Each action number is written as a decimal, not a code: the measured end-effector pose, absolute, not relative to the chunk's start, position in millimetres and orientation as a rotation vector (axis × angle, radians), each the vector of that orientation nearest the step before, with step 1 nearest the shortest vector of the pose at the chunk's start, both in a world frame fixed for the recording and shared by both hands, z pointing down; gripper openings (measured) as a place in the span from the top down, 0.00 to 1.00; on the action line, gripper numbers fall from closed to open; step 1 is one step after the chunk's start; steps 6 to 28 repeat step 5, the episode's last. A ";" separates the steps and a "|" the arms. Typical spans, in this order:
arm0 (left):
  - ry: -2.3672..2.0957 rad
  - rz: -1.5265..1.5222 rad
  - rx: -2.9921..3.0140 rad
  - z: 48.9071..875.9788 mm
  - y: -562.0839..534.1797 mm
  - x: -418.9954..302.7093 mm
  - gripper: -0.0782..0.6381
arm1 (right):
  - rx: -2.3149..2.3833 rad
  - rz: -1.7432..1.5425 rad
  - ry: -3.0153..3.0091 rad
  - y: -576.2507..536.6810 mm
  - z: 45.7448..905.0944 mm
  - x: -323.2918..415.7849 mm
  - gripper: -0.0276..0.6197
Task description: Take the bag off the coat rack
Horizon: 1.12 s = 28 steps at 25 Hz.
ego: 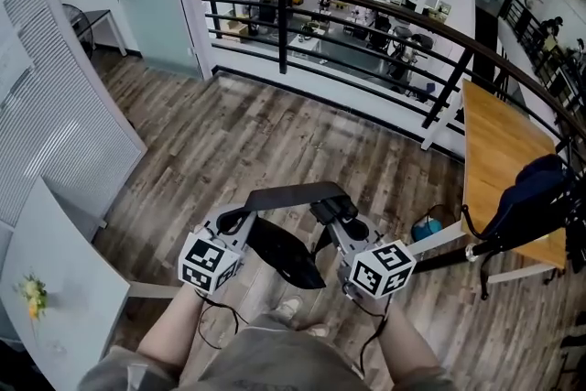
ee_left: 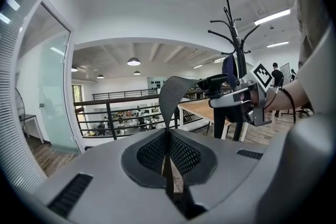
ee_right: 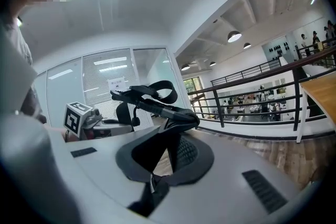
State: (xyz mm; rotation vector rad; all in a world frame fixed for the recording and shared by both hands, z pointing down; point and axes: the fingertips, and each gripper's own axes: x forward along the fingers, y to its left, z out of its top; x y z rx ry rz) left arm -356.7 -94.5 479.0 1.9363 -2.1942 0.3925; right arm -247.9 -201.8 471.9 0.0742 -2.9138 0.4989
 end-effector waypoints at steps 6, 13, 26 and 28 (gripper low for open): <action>-2.179 0.399 1.948 474.5 -97.8 -356.3 0.87 | 0.081 0.489 -2.918 -204.7 467.4 -246.7 0.90; -2.179 0.399 1.948 474.5 -97.8 -356.3 0.87 | 0.081 0.489 -2.918 -204.7 467.4 -246.7 0.90; -2.179 0.399 1.948 474.5 -97.8 -356.3 0.87 | 0.081 0.489 -2.918 -204.7 467.4 -246.7 0.90; -2.179 0.399 1.948 474.5 -97.8 -356.3 0.87 | 0.081 0.489 -2.918 -204.7 467.4 -246.7 0.90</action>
